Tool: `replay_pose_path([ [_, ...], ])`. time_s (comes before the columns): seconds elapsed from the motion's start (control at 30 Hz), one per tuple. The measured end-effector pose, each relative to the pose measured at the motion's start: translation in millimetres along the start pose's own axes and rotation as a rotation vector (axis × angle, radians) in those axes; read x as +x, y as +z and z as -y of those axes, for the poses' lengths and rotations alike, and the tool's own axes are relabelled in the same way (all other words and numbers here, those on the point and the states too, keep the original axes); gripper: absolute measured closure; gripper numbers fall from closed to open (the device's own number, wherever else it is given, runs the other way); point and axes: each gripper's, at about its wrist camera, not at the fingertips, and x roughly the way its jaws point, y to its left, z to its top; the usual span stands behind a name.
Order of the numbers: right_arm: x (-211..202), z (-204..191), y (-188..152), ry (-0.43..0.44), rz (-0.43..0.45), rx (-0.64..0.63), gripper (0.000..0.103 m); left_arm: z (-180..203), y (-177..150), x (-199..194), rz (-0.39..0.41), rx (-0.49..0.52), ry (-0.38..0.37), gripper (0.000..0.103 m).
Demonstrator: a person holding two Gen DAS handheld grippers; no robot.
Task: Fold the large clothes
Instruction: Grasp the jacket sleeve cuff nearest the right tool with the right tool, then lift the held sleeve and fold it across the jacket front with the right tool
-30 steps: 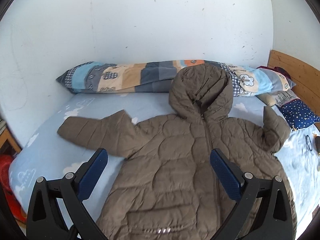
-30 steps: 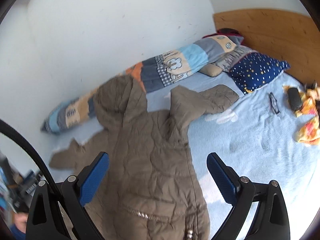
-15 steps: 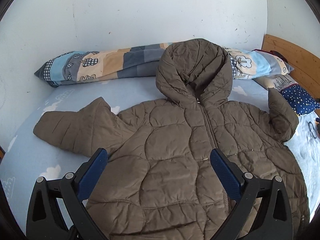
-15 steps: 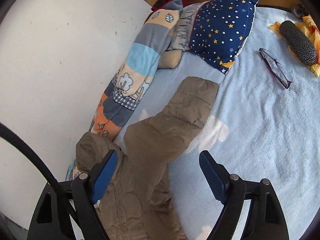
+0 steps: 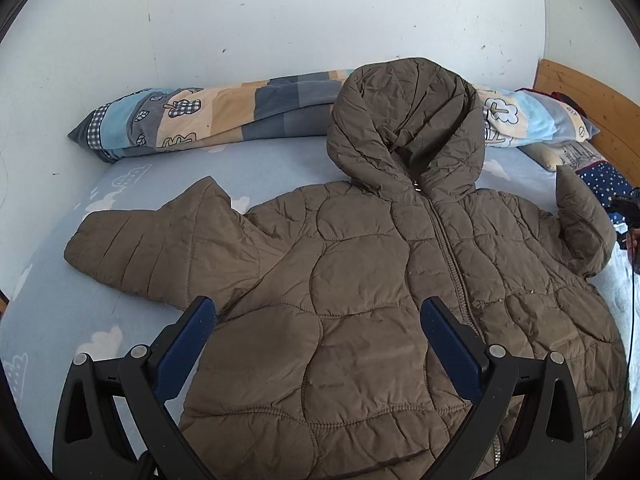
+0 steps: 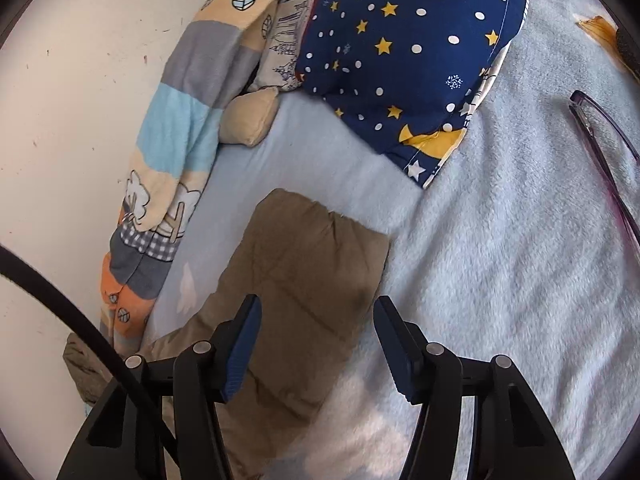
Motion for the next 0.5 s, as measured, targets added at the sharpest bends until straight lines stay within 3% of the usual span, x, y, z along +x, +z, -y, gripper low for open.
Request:
replay_pose_path([
  [0.17, 27.3, 8.0, 11.9, -0.021, -0.014, 0.003, 0.041, 5.6, -2.7, 9.6, -0.031, 0.006, -0.011, 0.001],
  [0.27, 38.3, 9.5, 10.4, -0.043, -0.022, -0.011, 0.055, 9.1, -3.6, 11.5, -0.037, 0.012, -0.013, 0.001],
  [0.37, 31.4, 11.1, 9.1, -0.025, 0.014, -0.017, 0.078, 11.2, -3.7, 11.9, -0.038, 0.016, -0.013, 0.001],
  [0.5, 4.4, 11.8, 6.4, -0.023, 0.093, -0.047, 0.084, 13.1, -3.8, 8.8, -0.037, 0.009, -0.022, 0.001],
])
